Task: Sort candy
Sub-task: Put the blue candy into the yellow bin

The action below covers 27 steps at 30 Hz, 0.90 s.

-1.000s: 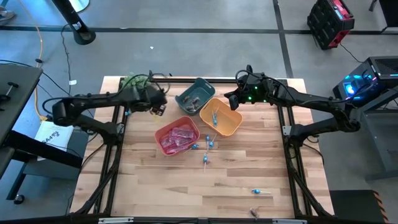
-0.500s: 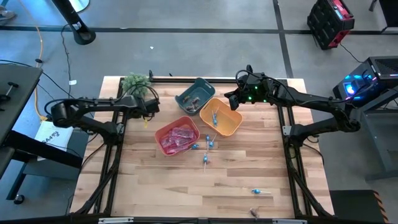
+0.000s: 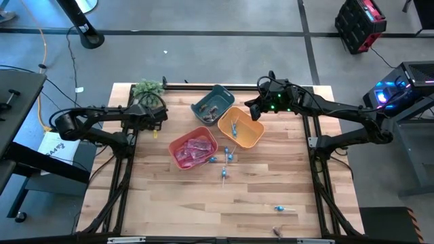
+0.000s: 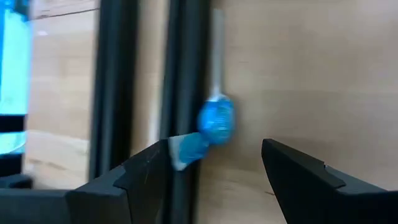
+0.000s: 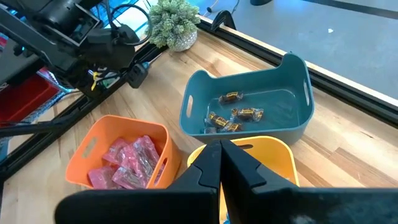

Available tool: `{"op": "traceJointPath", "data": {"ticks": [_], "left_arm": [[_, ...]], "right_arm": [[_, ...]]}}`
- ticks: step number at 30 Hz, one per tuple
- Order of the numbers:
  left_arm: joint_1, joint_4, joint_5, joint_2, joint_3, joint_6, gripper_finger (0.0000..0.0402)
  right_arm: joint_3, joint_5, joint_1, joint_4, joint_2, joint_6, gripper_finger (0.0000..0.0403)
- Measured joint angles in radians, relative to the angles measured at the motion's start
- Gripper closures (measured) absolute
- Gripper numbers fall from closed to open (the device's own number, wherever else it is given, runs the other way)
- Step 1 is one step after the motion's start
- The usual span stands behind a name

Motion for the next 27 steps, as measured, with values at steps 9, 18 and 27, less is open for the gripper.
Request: {"op": "traceJointPath", "data": {"ticks": [9,18,27], "left_arm": [[-0.024,0.054,0.037,0.000,0.056,0.032,0.0151],[-0.028,0.084,0.035,0.000,0.067,0.040,0.0151],[0.000,0.100,-0.003,0.000,0.046,-0.126,0.0151]], "right_arm": [[0.000,0.000,0.000,0.004,0.015,-0.009,0.0403],[0.000,-0.007,0.000,0.009,0.066,0.008,0.0403],[0.000,-0.010,0.000,0.012,0.082,0.009,0.0403]]}}
